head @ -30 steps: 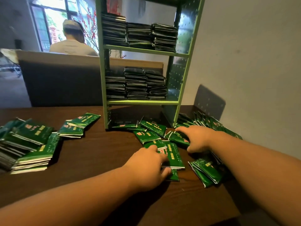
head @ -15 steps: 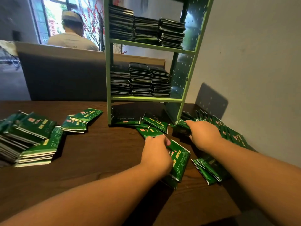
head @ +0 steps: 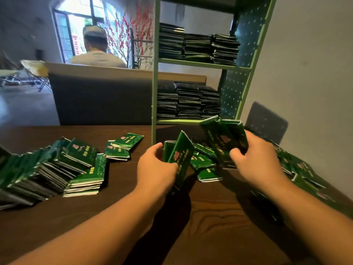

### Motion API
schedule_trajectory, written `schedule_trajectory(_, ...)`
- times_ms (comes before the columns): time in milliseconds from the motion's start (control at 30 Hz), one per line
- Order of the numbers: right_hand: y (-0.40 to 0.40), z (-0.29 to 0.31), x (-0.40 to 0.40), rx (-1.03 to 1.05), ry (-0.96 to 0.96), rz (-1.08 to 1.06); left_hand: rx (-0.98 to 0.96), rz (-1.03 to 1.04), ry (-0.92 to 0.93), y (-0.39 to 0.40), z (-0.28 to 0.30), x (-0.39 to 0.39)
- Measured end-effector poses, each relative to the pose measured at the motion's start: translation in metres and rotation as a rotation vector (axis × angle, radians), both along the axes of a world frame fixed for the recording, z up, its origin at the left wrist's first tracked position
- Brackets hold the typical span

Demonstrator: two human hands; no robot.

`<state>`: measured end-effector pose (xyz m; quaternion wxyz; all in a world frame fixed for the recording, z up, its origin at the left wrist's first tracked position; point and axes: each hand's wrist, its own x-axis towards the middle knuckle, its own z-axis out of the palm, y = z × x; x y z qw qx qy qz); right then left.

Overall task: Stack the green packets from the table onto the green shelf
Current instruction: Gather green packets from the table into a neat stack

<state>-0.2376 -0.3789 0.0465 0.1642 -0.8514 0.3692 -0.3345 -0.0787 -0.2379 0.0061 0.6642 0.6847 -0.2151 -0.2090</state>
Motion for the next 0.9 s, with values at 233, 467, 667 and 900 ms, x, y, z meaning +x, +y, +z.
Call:
schedule_trajectory(233,0.075,-0.022,0.084,0.215,-0.223,0.256,-0.288,-0.011,0.241,0.038,0.003,0.035)
schedule_trajectory(467,0.101,-0.035,0.152,0.581,-0.24,0.453,-0.198,-0.072,-0.098,0.066,-0.016,0.084)
schedule_trajectory(667,0.11,-0.051,0.18,0.321,0.013,0.471,-0.259,-0.163,-0.121,0.065,-0.039,0.106)
schedule_trajectory(900,0.104,-0.057,0.163,0.571,-0.169,0.782,-0.369,-0.033,0.173,0.068,-0.046,0.111)
